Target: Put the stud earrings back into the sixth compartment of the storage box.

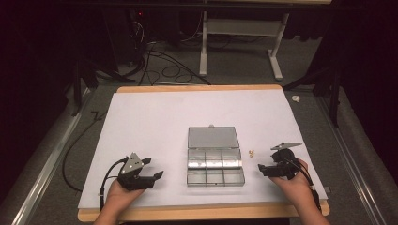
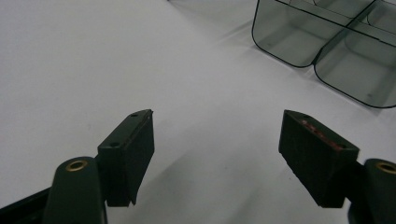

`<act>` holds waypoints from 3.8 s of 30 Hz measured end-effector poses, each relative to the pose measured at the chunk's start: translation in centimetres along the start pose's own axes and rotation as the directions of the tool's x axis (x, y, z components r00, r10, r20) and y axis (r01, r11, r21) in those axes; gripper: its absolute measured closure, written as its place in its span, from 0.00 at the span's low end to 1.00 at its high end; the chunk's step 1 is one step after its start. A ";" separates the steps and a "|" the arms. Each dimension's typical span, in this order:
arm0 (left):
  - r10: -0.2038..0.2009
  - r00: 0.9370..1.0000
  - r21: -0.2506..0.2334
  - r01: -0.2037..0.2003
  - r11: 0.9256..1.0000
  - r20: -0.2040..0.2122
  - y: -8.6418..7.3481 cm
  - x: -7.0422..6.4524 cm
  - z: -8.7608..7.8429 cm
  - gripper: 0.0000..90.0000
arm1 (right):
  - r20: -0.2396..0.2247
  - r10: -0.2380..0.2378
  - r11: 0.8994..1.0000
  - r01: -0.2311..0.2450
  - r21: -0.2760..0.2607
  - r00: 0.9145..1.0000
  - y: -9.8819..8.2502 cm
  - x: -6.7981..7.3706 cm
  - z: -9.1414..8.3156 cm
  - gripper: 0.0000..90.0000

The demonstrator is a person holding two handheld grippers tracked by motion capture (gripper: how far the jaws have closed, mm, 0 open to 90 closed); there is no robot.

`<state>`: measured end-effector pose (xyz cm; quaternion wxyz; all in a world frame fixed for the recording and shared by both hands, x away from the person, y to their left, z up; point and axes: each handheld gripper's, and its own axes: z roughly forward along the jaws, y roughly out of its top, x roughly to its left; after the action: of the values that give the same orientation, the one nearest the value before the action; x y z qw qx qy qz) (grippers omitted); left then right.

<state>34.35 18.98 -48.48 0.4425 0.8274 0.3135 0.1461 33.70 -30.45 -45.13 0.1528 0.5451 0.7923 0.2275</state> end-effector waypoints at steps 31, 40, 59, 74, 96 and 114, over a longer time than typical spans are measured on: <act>-0.001 1.000 -0.017 0.001 1.000 0.001 -0.2 -0.1 -0.2 0.32 | -0.064 0.008 0.961 0.010 0.275 0.998 2.7 0.4 -0.6 0.35; 0.010 1.000 0.003 -0.010 1.000 0.009 -0.1 -0.1 0.0 0.31 | -0.085 -0.030 0.955 0.053 0.291 0.996 3.8 1.0 -0.6 0.44; 0.019 1.000 -0.007 -0.018 1.000 0.020 -0.2 -0.2 -0.2 0.30 | -0.120 -0.049 0.935 0.087 0.344 0.992 6.9 1.5 1.5 0.61; 0.011 1.000 -0.022 -0.011 1.000 0.016 -0.3 -0.2 -0.3 0.31 | -0.114 -0.012 0.934 0.052 0.354 0.993 8.7 0.7 2.7 0.77; 0.011 1.000 -0.003 -0.011 1.000 0.022 -0.2 -0.1 -0.1 0.31 | -0.118 -0.010 0.916 0.056 0.397 0.993 9.2 0.5 3.9 0.95; 0.019 1.000 0.007 -0.019 1.000 0.019 -0.1 -0.2 -0.1 0.31 | -0.141 -0.029 0.913 0.084 0.399 0.990 8.6 1.0 1.6 0.96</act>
<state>34.12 18.96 -48.54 0.4411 0.8332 0.3020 0.1413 40.95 -26.64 -41.92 -0.0095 0.5255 0.8460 0.0900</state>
